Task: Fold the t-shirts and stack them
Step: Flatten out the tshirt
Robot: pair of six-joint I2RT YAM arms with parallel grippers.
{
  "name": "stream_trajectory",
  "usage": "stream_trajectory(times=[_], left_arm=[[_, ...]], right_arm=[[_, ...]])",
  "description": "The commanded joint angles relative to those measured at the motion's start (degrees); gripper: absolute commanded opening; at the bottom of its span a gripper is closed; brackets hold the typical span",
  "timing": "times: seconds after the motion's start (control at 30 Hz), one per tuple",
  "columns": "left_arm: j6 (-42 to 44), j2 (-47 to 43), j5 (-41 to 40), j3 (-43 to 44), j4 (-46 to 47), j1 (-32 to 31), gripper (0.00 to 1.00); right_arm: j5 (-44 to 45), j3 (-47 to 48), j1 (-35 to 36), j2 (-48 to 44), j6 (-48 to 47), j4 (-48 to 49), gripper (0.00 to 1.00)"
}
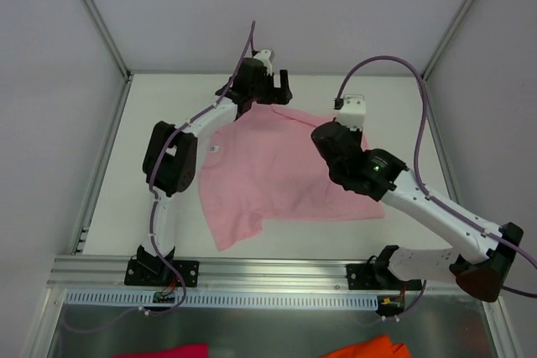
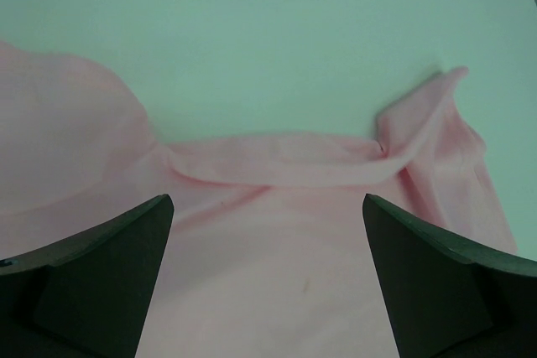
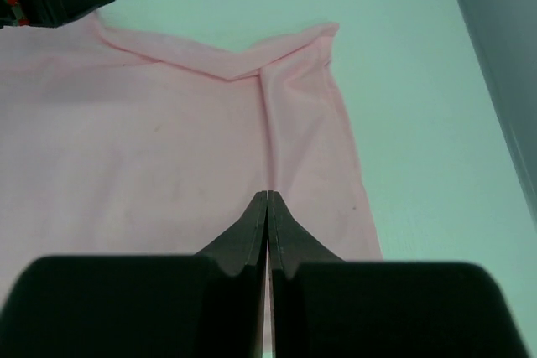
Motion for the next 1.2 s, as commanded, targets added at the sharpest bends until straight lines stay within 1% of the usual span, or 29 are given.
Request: stream_trajectory(times=[0.0, 0.03, 0.1, 0.23, 0.33, 0.37, 0.43, 0.5, 0.53, 0.57, 0.6, 0.63, 0.8, 1.0, 1.17], left_arm=[[-0.76, 6.41, 1.95, 10.82, -10.51, 2.27, 0.99], [-1.46, 9.03, 1.78, 13.98, -11.39, 3.06, 0.99], [-2.87, 11.33, 1.69, 15.41, -12.01, 3.77, 0.99], [-6.38, 14.32, 4.15, 15.77, -12.89, 7.19, 0.98], [-7.36, 16.35, 5.38, 15.51, -12.81, 8.6, 0.92], [-7.53, 16.96, 5.56, 15.59, -12.81, 8.86, 0.85], [-8.41, 18.28, 6.17, 15.77, -12.37, 9.74, 0.81], [-9.38, 19.78, 7.14, 17.7, -14.03, 10.36, 0.54], [-9.99, 19.87, 7.05, 17.88, -14.47, 10.54, 0.34], [-10.35, 19.78, 6.1, 18.05, -15.09, 10.8, 0.17], [-10.61, 19.61, 5.48, 18.06, -15.53, 10.89, 0.05], [-10.87, 19.52, 5.38, 17.97, -15.71, 11.15, 0.0], [-12.02, 19.52, 3.36, 18.32, -17.29, 12.64, 0.0], [-13.51, 17.5, 1.08, 17.27, -18.61, 15.37, 0.0], [-15.09, 15.39, 0.9, 14.63, -17.12, 18.27, 0.0]], right_arm=[[3.27, -3.12, -2.49, -4.01, -2.67, -2.91, 0.01], [2.92, -3.83, -2.84, -4.99, -2.84, -1.07, 0.01], [2.47, -5.15, -2.94, -7.01, -4.42, 1.22, 0.01], [3.27, -5.15, -3.81, -8.25, -4.43, 1.32, 0.01], [2.74, -5.51, -3.99, -8.34, -4.78, 2.02, 0.01], [2.82, -5.68, -4.08, -8.25, -4.95, 2.11, 0.01], [3.18, -6.12, -4.34, -8.16, -5.04, 2.2, 0.01], [2.91, -6.38, -4.34, -8.34, -5.04, 2.28, 0.01], [2.91, -6.73, -4.34, -8.86, -5.22, 2.28, 0.01], [2.91, -6.82, -4.34, -9.21, -5.39, 2.28, 0.01], [3.0, -7.0, -4.43, -9.57, -5.48, 2.2, 0.01], [3.26, -7.26, -4.43, -10.09, -5.57, 2.28, 0.01], [2.48, -9.46, -5.04, -13.35, -6.71, 4.39, 0.01], [0.45, -9.37, -7.06, -9.5, -9.09, 5.36, 0.01], [-4.73, -8.32, -10.84, -5.71, -9.96, 6.33, 0.01]])
